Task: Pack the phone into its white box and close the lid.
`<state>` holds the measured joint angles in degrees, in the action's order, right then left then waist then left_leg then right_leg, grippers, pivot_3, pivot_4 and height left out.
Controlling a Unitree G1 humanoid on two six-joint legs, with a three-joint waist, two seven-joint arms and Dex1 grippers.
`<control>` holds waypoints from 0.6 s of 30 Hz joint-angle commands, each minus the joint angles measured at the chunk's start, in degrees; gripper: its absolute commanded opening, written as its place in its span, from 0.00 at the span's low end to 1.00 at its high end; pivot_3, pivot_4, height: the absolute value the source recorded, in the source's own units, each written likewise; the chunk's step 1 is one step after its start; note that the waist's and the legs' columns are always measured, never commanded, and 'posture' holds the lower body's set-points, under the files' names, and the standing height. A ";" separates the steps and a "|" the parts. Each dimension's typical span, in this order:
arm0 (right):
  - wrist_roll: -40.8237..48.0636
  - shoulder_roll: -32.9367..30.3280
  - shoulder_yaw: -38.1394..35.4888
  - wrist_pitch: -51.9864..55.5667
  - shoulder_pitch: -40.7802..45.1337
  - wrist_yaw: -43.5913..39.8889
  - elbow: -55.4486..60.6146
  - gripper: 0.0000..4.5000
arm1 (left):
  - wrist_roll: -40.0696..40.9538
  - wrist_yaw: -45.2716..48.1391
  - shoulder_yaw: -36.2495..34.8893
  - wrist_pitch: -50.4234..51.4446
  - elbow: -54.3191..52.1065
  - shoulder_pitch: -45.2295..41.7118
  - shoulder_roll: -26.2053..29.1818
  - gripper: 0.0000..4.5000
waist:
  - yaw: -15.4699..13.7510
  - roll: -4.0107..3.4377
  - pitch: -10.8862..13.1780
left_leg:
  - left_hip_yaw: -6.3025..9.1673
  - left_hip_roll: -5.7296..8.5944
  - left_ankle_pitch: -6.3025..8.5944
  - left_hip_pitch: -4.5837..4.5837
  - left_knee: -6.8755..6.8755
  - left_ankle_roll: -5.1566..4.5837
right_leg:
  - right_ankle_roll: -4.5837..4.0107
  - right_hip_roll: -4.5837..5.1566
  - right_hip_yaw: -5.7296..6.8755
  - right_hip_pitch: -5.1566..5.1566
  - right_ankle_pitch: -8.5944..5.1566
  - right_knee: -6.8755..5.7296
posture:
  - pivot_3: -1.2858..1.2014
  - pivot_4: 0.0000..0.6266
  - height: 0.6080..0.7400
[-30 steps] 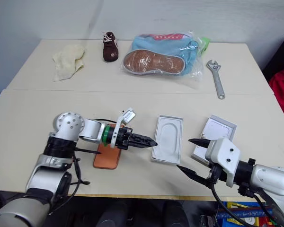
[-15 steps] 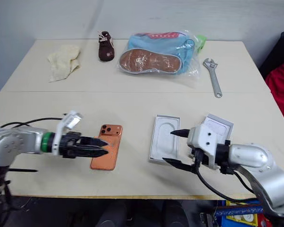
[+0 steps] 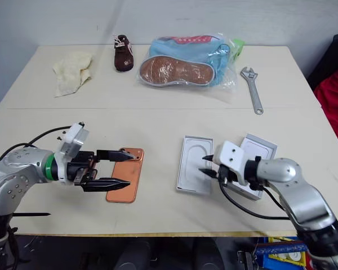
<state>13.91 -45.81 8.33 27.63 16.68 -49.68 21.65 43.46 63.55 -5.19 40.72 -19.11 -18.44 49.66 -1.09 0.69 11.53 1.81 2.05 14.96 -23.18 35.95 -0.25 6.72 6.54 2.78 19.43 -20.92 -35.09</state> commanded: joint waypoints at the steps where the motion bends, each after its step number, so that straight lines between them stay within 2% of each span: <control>1: -6.08 1.40 4.25 -0.33 2.95 2.46 -2.63 0.07 | -5.86 1.48 1.95 -7.88 0.36 -0.50 -0.69 1.00 | -0.07 0.00 0.00 | -0.03 0.01 -0.01 0.00 0.02 -0.01 | 0.00 0.00 0.00 0.02 0.00 -0.05 | 0.52 0.24 1.00; 2: -7.83 1.99 5.39 -0.81 3.89 3.20 -3.81 0.01 | -6.59 1.84 2.31 -9.13 0.58 -0.58 -0.97 1.00 | -0.09 0.00 0.00 | -0.04 0.02 -0.02 0.00 0.06 -0.02 | 0.00 0.00 -0.02 0.02 0.01 -0.09 | 0.52 0.24 1.00; 11: -20.53 7.68 9.46 -7.11 12.31 11.64 -17.80 0.01 | -7.69 1.90 3.08 -10.78 1.28 -2.03 -2.73 1.00 | 0.00 0.01 0.00 | -0.12 0.04 -0.05 -0.02 0.12 -0.04 | 0.02 -0.02 0.00 0.18 0.02 -0.39 | 0.52 0.24 1.00; 15: -21.19 8.89 8.13 -8.60 13.26 11.78 -20.45 0.01 | -7.50 1.63 2.67 -10.12 2.07 -2.00 -2.82 1.00 | 0.10 0.01 0.00 | -0.13 0.04 -0.07 -0.01 0.15 -0.05 | 0.02 -0.06 0.03 0.17 0.02 -0.51 | 0.52 0.24 1.00; 18: -17.91 9.64 6.63 -6.91 12.61 9.20 -17.27 0.01 | -6.81 0.99 2.18 -8.71 2.86 -2.03 -2.95 1.00 | 0.15 0.01 0.00 | -0.14 0.04 -0.09 -0.01 0.18 -0.06 | 0.02 -0.07 0.03 0.17 0.02 -0.53 | 0.52 0.24 1.00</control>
<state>-6.49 -36.81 17.35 20.01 29.62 -38.59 1.26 35.79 64.97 -1.43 31.34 -16.69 -20.09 46.87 -0.94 0.70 11.53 1.67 2.09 14.86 -23.19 36.14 -0.32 6.74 6.47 2.82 19.61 -20.90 -35.63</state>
